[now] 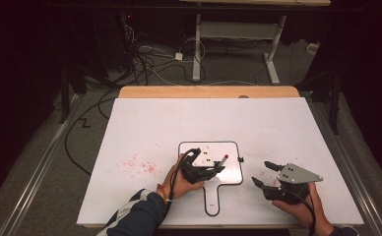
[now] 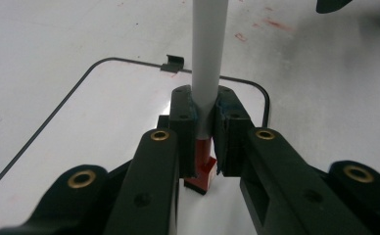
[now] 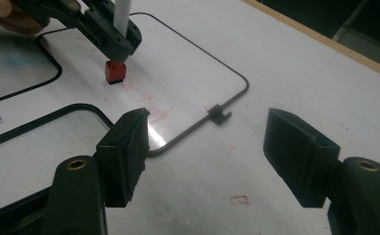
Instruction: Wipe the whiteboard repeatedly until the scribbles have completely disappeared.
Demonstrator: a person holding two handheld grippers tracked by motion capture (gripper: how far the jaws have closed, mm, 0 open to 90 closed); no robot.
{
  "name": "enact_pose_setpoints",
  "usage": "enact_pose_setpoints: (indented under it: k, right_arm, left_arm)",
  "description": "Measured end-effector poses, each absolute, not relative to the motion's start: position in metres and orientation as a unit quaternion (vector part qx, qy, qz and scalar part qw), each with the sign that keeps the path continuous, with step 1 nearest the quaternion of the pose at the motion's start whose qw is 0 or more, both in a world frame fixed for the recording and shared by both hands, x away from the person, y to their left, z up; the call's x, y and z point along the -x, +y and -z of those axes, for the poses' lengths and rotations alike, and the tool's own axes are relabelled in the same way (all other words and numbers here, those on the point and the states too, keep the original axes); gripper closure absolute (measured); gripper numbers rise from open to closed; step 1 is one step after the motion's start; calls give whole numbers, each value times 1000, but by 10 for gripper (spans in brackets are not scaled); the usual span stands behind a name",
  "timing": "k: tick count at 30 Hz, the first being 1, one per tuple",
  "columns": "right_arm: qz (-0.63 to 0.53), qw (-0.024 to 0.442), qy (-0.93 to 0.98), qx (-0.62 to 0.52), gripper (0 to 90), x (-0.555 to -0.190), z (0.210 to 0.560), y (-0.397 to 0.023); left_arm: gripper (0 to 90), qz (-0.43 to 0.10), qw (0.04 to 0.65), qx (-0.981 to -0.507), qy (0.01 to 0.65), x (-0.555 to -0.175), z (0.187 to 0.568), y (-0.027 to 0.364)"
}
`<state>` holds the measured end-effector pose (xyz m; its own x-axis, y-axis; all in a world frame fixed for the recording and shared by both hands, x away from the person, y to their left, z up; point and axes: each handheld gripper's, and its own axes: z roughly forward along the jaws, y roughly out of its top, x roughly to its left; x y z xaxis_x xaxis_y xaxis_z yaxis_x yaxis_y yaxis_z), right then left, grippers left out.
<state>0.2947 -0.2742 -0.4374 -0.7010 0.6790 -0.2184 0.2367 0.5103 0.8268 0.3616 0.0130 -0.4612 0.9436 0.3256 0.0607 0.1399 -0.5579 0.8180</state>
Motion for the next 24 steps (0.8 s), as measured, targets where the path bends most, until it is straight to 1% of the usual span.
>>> enact_pose_setpoints:
  k: [3, 7, 13, 15, 19, 24]
  right_arm:
    - [-411, 269, 826, -278, 339, -294, 437, -275]
    - [-412, 270, 824, -278, 339, -294, 436, -277]
    - [-415, 275, 822, -276, 338, -293, 435, -277]
    - [-415, 275, 823, -275, 339, -294, 435, -277]
    - [-414, 276, 824, -272, 339, -294, 435, -275]
    - [-412, 274, 826, -270, 339, -294, 436, -273]
  left_arm:
    - [786, -105, 447, -879, 128, -362, 461, 11]
    - [786, -105, 441, -881, 133, -362, 460, 20]
    - [786, -109, 436, -880, 155, -359, 460, 52]
    - [786, -103, 442, -876, 164, -359, 461, 62]
    - [786, -116, 439, -873, 177, -357, 462, 80]
    - [786, -119, 448, -866, 190, -355, 465, 100]
